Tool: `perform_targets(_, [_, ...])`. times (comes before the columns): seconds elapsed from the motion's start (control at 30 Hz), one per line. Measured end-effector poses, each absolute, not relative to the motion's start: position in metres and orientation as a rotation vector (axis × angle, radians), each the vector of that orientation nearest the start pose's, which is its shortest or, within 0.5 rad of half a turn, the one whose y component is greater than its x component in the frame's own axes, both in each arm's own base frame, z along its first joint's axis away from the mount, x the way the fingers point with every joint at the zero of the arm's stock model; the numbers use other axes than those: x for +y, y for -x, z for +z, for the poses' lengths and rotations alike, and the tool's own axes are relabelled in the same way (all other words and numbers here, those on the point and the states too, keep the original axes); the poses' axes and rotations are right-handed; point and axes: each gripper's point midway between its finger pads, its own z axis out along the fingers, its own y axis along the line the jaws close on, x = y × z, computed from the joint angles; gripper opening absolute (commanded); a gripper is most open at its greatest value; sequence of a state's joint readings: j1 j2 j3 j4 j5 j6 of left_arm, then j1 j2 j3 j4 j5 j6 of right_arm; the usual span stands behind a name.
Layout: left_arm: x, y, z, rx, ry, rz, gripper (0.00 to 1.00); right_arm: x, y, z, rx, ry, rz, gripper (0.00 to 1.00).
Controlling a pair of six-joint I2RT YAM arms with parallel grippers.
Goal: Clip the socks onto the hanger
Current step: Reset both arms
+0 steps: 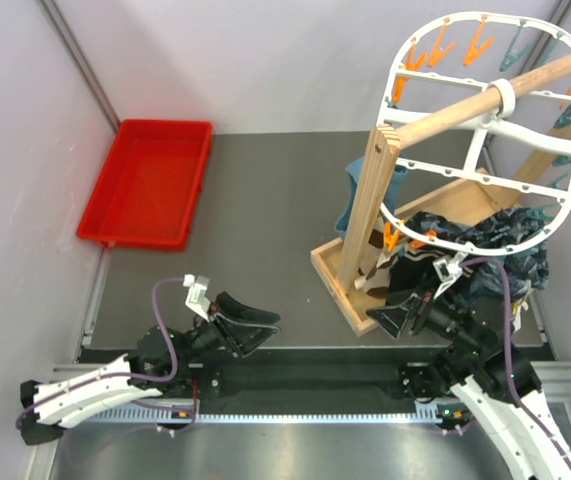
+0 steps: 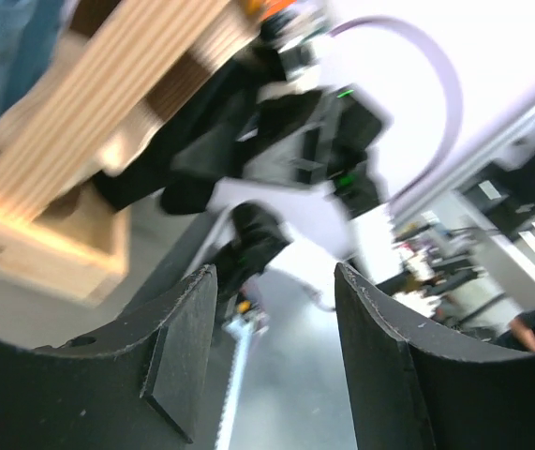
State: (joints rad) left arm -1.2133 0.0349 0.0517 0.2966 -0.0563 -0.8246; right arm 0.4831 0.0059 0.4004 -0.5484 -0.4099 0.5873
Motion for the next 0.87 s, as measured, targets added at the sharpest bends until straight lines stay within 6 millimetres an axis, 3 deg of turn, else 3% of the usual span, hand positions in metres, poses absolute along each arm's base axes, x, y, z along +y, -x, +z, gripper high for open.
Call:
perform_targets(0.13, [-0.232,-0.057,0.272,1.289,-0.216,-1.804,0.58,0.170,-0.133,0.181,1.800,0.201,1.125,1.00])
perform_targets(0.2, [-0.225,-0.053,0.287,1.214,-0.208,-1.844,0.58,0.174,-0.141,0.159,1.818,0.176,1.137,1.00])
perform_targets(0.27, [-0.222,-0.051,0.295,1.176,-0.204,-1.863,0.58,0.178,-0.149,0.132,1.846,0.150,1.141,1.00])
perform_targets(0.37, [-0.222,-0.050,0.295,1.180,-0.204,-1.869,0.58,0.175,-0.158,0.107,1.885,0.081,1.107,0.99])
perform_targets(0.6, [-0.226,-0.052,0.285,1.234,-0.198,-1.859,0.57,0.161,-0.183,0.122,1.799,-0.111,1.051,1.00])
perform_targets(0.87, [-0.232,-0.057,0.271,1.312,-0.187,-1.831,0.57,0.155,-0.189,0.122,1.793,-0.164,1.024,1.00])
